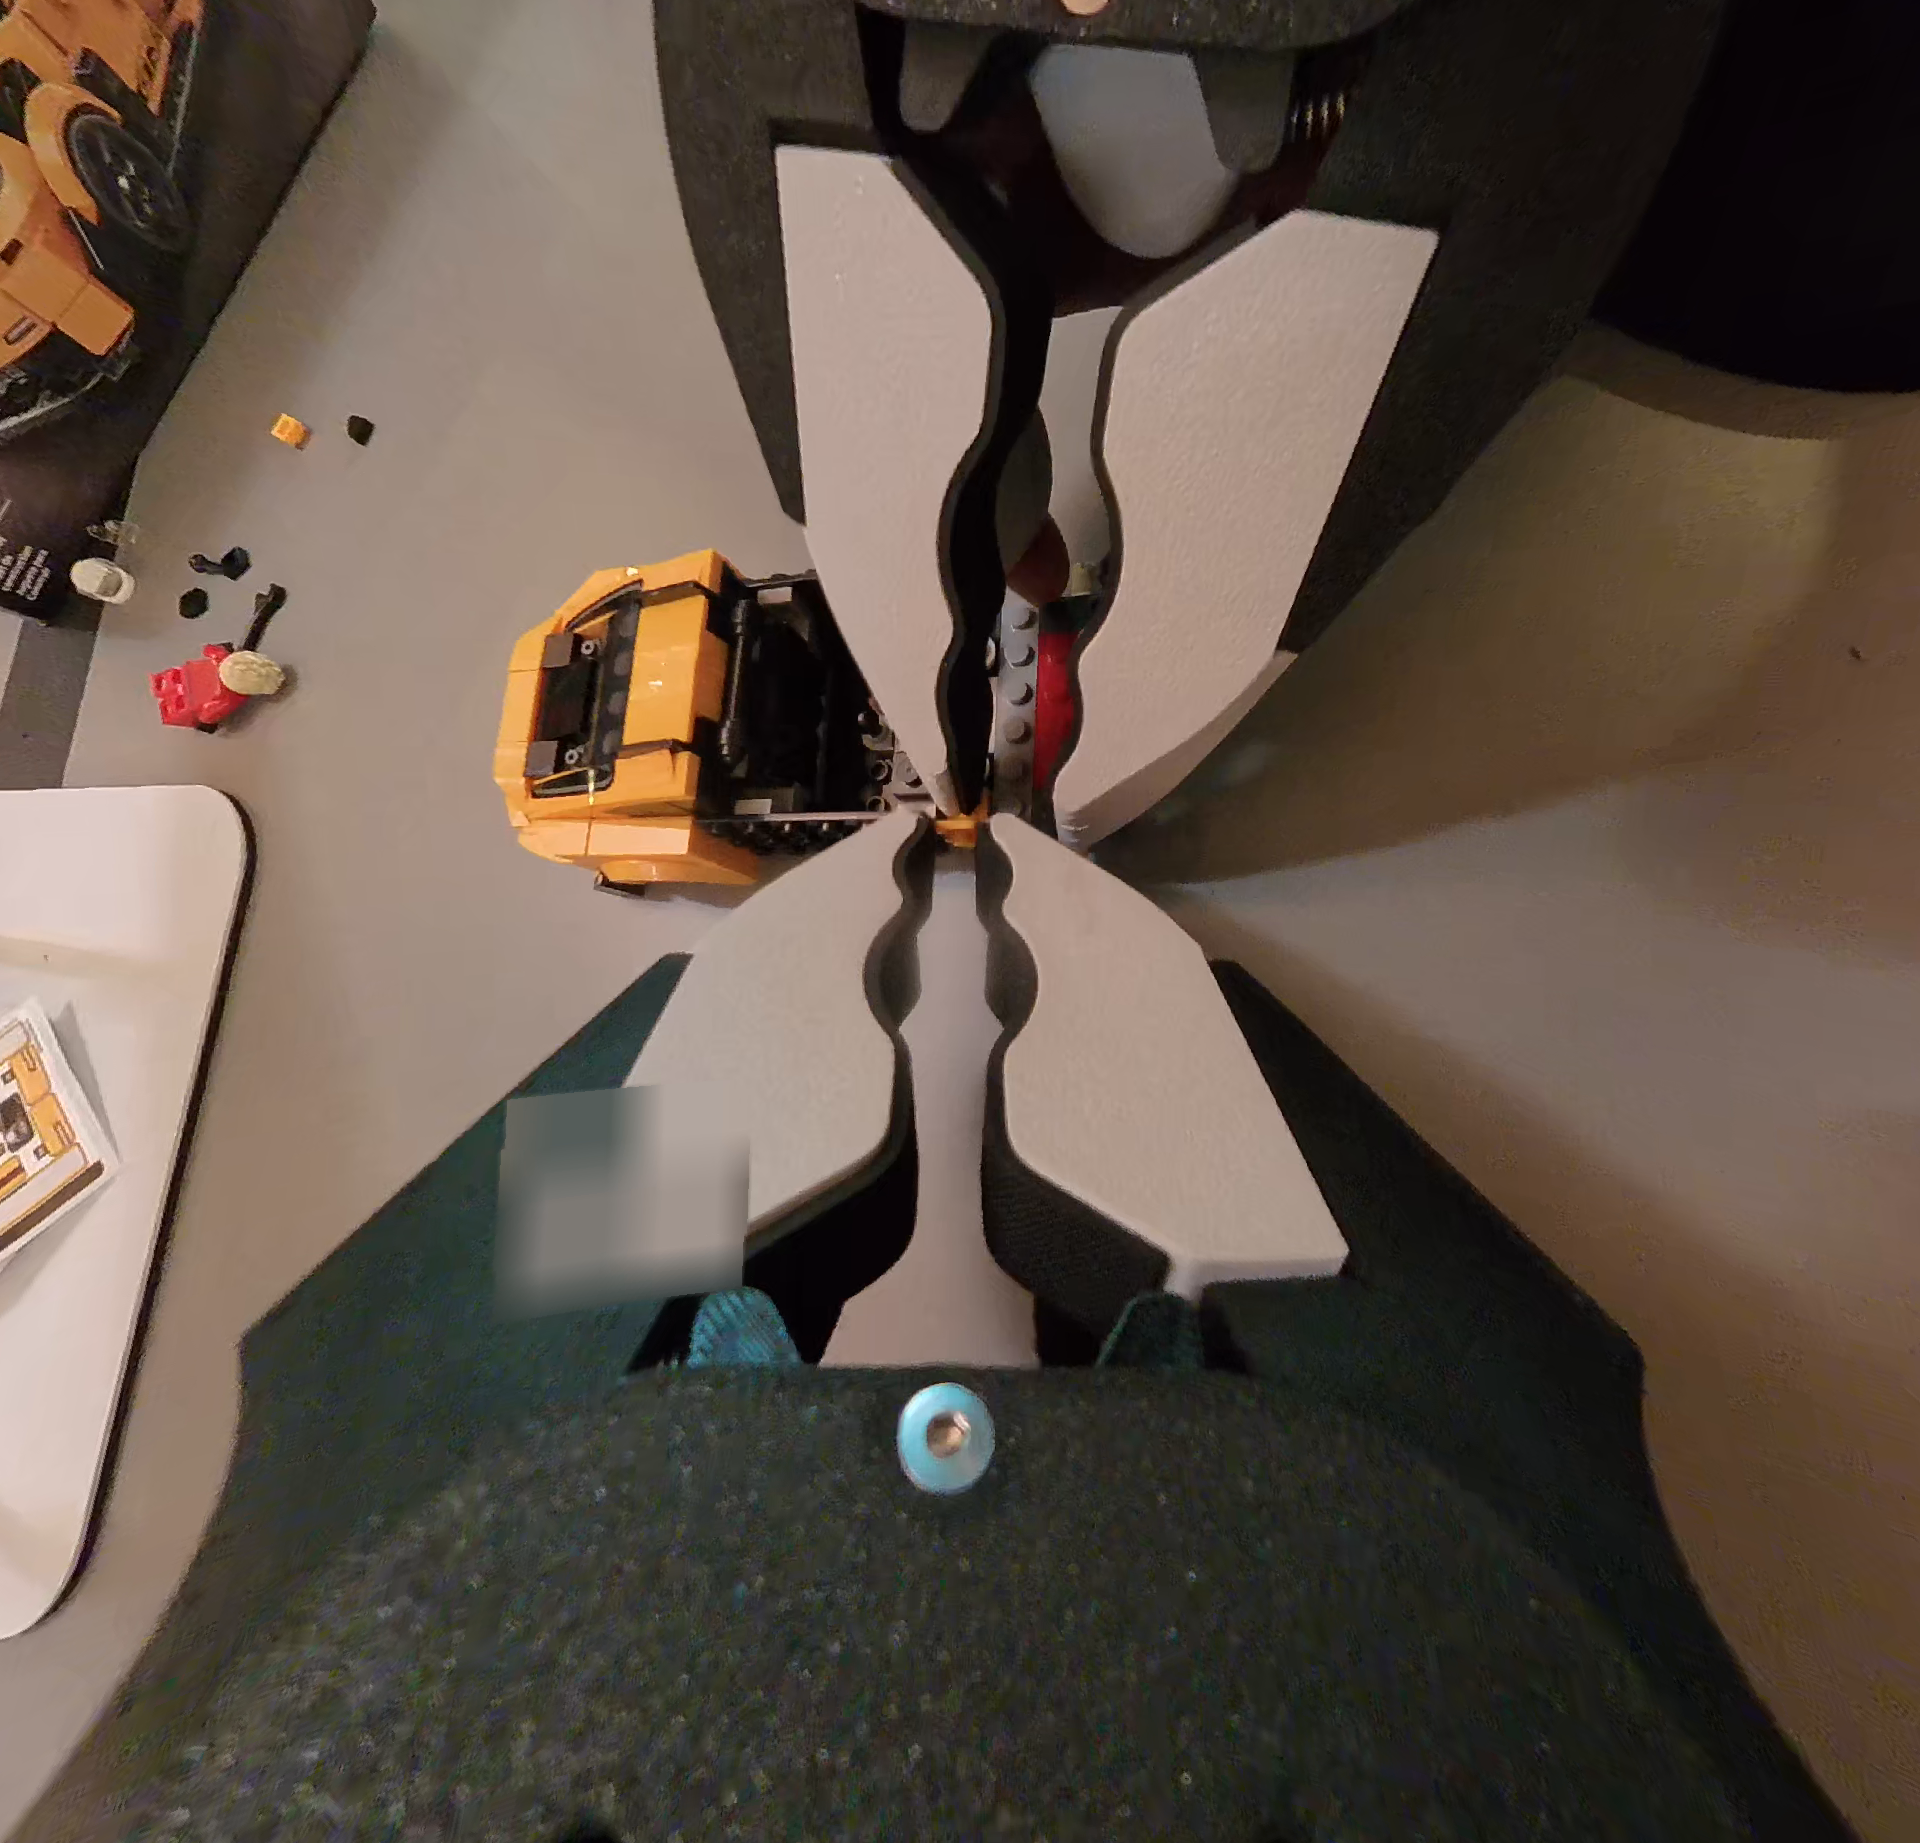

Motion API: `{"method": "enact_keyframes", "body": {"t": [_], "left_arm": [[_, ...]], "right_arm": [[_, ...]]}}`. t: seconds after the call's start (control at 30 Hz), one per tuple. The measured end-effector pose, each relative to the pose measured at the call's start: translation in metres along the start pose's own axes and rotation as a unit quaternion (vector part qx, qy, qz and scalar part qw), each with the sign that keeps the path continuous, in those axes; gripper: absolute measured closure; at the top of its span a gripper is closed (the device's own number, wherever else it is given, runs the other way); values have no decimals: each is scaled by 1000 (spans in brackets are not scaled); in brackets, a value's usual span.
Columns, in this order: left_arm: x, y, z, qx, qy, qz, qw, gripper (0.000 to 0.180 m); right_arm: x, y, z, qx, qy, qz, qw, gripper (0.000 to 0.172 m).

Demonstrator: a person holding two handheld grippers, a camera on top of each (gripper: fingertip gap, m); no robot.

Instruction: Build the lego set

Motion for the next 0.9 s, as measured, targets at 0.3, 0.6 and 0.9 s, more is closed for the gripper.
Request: {"method": "enact_keyframes", "body": {"t": [0.3, 0.6, 0.9], "left_arm": [[4, -1, -2, -7, 7, -10, 1000, 173], [6, -6, 0, -41, 8, -13, 999, 173], [8, -9, 1, -53, 17, -7, 998, 173]], "right_arm": [[-1, 4, 1, 27, -5, -4, 1000, 154], [2, 10, 1, 41, -29, -27, 998, 151], [-16, 19, -6, -19, 34, -3, 999, 150]]}}
Point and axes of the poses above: each gripper's, where its closed fingertips meet, x out along the fingers, z out of its underside, y = z × x across the jaws, the point moved 10 cm from there along -x, back along the fingers, and after that the axes turned 13 degrees about x, right-handed, at the moved point
